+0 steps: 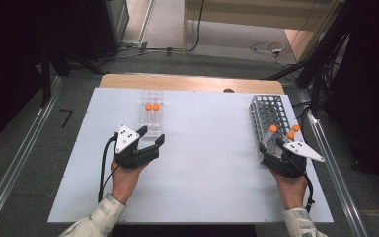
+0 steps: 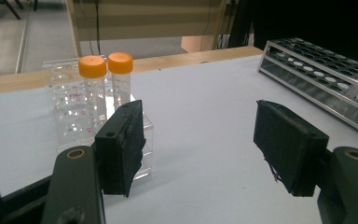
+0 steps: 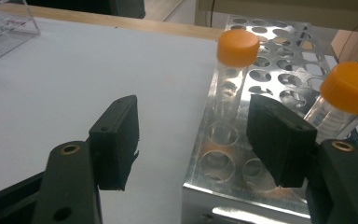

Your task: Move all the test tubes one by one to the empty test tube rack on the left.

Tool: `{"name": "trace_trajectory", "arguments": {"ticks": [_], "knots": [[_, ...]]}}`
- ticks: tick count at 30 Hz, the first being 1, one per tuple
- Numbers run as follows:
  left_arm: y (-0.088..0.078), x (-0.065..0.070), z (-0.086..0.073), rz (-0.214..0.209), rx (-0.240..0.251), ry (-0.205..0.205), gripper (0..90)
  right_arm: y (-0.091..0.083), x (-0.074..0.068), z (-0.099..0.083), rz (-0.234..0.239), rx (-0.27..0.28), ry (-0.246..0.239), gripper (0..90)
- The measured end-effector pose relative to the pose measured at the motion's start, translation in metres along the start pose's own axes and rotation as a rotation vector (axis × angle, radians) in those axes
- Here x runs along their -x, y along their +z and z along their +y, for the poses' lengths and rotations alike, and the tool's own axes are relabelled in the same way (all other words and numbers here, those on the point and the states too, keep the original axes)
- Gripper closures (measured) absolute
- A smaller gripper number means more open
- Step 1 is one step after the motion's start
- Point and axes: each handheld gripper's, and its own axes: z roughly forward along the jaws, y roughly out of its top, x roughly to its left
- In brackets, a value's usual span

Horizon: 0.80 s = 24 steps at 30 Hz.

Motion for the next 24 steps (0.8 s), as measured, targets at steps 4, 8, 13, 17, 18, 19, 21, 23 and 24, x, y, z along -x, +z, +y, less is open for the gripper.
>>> {"name": "trace_trajectory", "arguments": {"ticks": [4, 8, 13, 17, 18, 19, 21, 23, 24], "knots": [[0.0, 0.0, 0.0, 0.009, -0.001, 0.0, 32.9, 0.009, 0.0, 0.005, -0.022, 0.002, -0.002, 39.4], [0.0, -0.001, -0.001, 0.01, -0.001, -0.002, 33.0, 0.016, 0.001, 0.009, -0.051, -0.009, 0.002, 44.4], [0.001, 0.0, -0.001, 0.007, -0.004, 0.001, 33.0, 0.025, 0.004, 0.011, -0.08, -0.027, 0.011, 52.2], [0.001, 0.0, -0.002, 0.006, -0.006, 0.0, 32.9, 0.03, 0.006, 0.012, -0.096, -0.04, 0.016, 58.5], [0.001, 0.0, -0.002, 0.005, -0.007, 0.0, 33.0, 0.031, 0.006, 0.012, -0.097, -0.039, 0.016, 59.7], [0.001, 0.0, -0.002, 0.006, -0.007, 0.0, 33.0, 0.032, 0.006, 0.012, -0.1, -0.043, 0.017, 60.9], [0.002, 0.0, -0.002, 0.004, -0.008, 0.0, 32.9, 0.033, 0.005, 0.013, -0.106, -0.052, 0.018, 63.4], [0.001, 0.0, -0.002, 0.004, -0.008, 0.0, 33.0, 0.035, 0.006, 0.013, -0.114, -0.059, 0.019, 64.2], [0.001, 0.0, -0.002, 0.004, -0.008, 0.0, 33.0, 0.036, 0.006, 0.013, -0.117, -0.064, 0.022, 64.7]]}}
